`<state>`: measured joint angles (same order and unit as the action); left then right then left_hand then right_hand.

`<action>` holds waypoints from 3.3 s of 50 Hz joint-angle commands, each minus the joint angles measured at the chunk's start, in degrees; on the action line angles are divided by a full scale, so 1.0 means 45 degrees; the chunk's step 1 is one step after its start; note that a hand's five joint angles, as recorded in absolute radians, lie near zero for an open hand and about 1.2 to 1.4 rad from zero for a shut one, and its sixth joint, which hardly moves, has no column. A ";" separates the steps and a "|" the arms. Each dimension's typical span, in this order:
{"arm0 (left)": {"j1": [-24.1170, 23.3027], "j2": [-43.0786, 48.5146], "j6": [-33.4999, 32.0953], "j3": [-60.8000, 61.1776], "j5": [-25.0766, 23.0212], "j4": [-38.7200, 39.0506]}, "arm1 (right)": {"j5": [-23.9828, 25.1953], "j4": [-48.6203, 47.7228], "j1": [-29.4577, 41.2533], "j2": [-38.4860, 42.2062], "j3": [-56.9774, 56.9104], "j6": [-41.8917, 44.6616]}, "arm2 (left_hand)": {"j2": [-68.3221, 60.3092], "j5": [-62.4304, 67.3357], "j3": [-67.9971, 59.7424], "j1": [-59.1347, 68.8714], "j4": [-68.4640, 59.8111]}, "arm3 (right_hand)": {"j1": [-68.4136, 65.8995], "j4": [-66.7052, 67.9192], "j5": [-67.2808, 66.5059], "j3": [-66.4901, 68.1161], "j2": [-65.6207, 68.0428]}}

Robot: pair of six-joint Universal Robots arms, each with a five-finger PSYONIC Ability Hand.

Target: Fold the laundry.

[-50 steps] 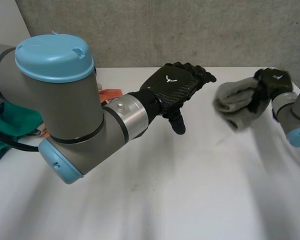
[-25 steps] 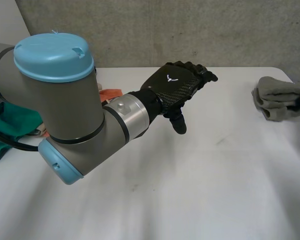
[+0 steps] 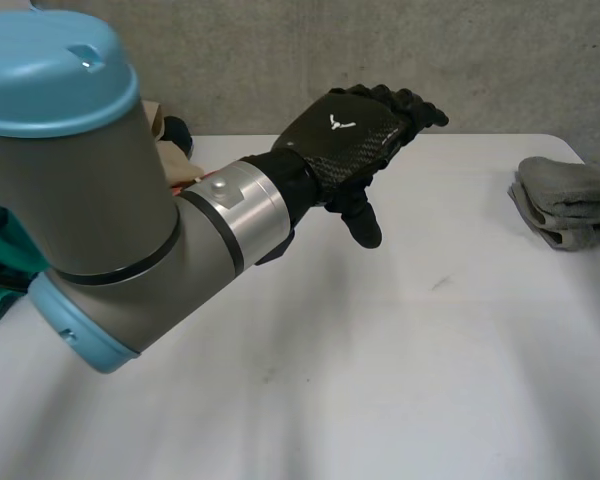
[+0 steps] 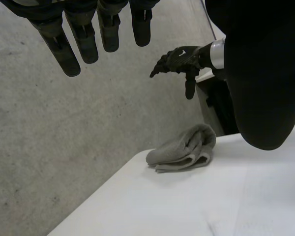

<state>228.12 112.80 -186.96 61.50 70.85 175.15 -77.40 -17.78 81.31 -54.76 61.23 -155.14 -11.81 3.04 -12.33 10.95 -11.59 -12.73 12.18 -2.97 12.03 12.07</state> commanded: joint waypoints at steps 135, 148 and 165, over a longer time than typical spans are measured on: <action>-0.0966 0.2297 0.3188 0.1527 0.2674 0.4106 | 0.2414 0.2213 0.2282 -0.5682 0.8150 0.0120 | -0.1446 0.1170 -0.1329 0.1637 -0.1493 | 0.0606 -0.0485 0.0660 -0.0452 -0.0459; 0.0947 -0.1139 0.2057 0.3439 0.2830 0.3443 | 0.2726 0.2583 0.2613 -0.5993 0.8267 0.0139 | -0.1328 0.1053 -0.1211 0.1519 -0.1376 | 0.0606 -0.0485 0.0660 -0.0452 -0.0459; 0.2803 -0.0127 -0.3920 0.8286 0.2967 0.5277 | 0.2766 0.3385 0.4742 -0.4393 0.8385 0.3518 | -0.1328 0.1053 -0.1211 0.1520 -0.1376 | 0.0606 -0.0485 0.0660 -0.0452 -0.0459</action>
<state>238.76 106.57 -197.59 96.14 83.47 193.45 -62.56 -2.51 99.85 -79.99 99.47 -145.38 -17.94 7.02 -18.47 17.69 -17.85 -12.73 12.18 -2.97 12.03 12.07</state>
